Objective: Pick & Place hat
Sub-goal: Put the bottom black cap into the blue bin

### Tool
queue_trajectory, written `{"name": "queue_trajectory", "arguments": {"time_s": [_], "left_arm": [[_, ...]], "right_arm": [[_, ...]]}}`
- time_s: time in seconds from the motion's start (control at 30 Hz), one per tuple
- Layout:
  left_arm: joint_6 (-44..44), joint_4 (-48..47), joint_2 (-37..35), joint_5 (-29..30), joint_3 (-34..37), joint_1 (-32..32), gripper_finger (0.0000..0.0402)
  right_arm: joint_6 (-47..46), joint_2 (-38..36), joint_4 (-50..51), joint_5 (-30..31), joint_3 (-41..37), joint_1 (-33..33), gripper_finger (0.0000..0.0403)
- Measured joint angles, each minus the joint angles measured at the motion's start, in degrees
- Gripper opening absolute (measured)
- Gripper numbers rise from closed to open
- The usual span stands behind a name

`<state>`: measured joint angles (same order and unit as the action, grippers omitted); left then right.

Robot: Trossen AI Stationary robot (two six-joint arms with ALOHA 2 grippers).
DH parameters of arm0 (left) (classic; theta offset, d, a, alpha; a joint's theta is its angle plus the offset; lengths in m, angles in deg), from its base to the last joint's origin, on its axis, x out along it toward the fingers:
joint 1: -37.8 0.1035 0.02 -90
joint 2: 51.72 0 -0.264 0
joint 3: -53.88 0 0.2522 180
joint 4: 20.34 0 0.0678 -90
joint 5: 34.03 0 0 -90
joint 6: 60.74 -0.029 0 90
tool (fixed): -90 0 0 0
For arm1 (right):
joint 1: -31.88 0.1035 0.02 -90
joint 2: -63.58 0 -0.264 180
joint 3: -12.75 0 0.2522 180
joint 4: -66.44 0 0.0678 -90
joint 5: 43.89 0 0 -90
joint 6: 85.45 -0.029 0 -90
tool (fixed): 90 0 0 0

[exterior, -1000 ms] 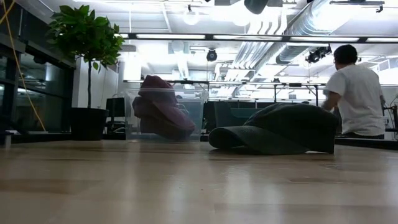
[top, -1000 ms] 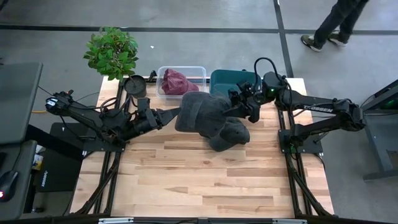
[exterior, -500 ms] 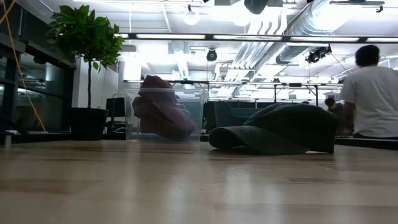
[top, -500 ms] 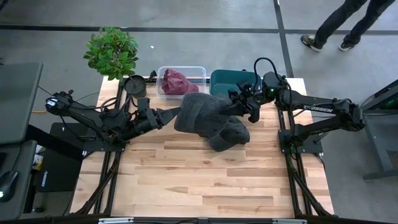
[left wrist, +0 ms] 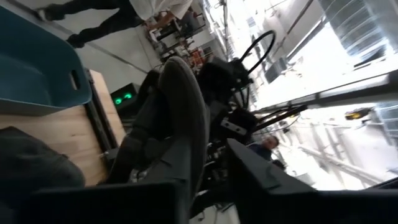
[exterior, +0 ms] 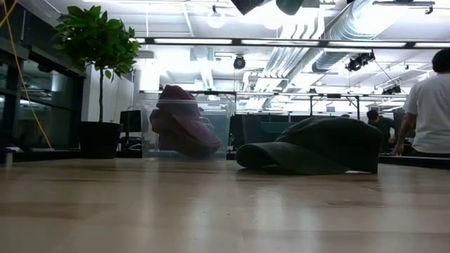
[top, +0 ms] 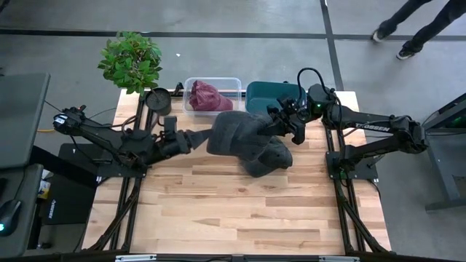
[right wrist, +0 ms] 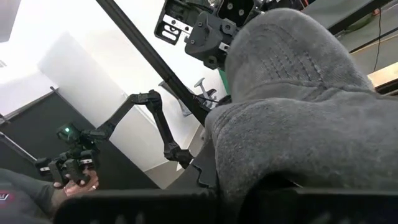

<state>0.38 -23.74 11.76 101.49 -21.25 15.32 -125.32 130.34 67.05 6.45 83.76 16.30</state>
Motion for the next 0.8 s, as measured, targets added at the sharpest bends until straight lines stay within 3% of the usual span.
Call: {"name": "queue_trajectory", "arguments": {"time_s": [0.2, 0.37, 0.6, 0.8], "left_arm": [[-0.82, -0.88, 0.02, 2.26, 0.02, 0.00, 0.0185], [-3.25, -1.04, 0.02, 7.31, 0.02, 0.00, 0.0250], [-7.32, -1.56, 0.02, 17.92, 0.02, 0.00, 0.0265], [-8.38, -4.03, 0.02, 23.10, 0.02, -0.02, 0.0265]], "right_arm": [[-0.16, 0.00, 0.02, -0.38, 0.00, -0.17, 0.0001], [-0.18, 0.00, 0.81, -0.63, 0.00, -0.17, 0.0001], [-0.13, -0.02, 4.76, -0.65, 0.00, -0.17, 0.0000], [-0.09, -0.02, 10.46, 0.66, 0.00, -2.54, 0.0000]]}}
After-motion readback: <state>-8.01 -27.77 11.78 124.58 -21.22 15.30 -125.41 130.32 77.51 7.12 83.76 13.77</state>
